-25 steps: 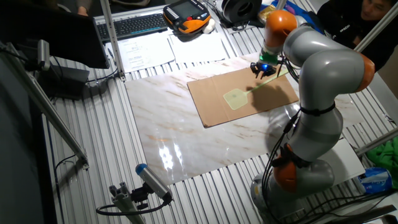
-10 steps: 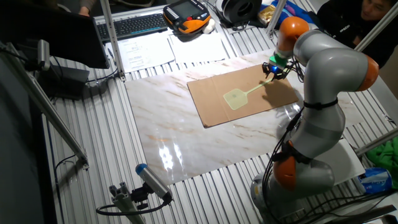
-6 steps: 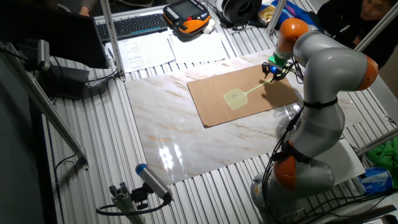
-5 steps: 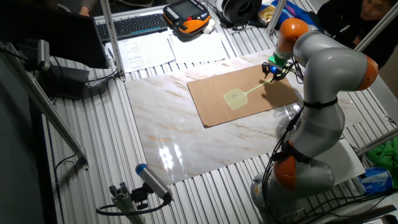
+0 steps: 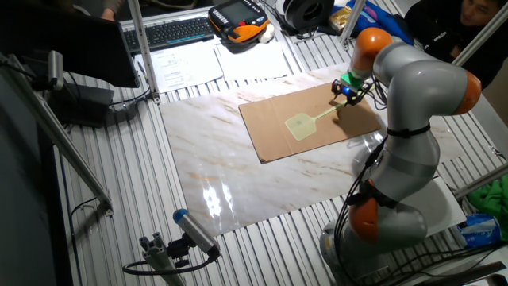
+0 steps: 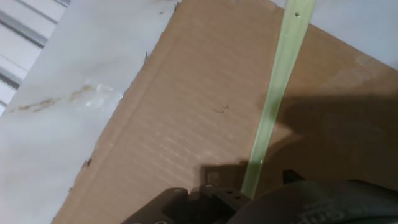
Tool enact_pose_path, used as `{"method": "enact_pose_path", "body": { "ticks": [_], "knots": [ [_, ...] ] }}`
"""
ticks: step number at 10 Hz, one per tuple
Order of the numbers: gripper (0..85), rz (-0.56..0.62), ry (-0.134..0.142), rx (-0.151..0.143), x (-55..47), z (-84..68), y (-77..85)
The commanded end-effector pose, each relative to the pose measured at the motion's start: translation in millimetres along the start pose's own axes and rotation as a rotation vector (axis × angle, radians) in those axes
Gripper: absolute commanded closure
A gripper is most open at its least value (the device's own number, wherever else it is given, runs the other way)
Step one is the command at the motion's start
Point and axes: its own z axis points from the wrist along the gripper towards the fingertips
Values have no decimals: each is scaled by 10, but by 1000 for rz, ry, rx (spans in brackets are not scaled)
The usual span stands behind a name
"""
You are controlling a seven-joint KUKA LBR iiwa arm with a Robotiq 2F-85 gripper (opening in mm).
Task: Swat with a flyswatter
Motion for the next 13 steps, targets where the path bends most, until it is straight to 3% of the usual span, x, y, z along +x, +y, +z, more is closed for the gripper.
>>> {"method": "enact_pose_path", "body": {
  "ticks": [1,4,7,13],
  "knots": [
    [340,8,-4,-4,-1,23,1],
    [340,35,-24,-8,-3,131,-42],
    [340,56,-8,-12,6,176,-115],
    [340,73,-7,-16,10,223,-92]
  ]
}}
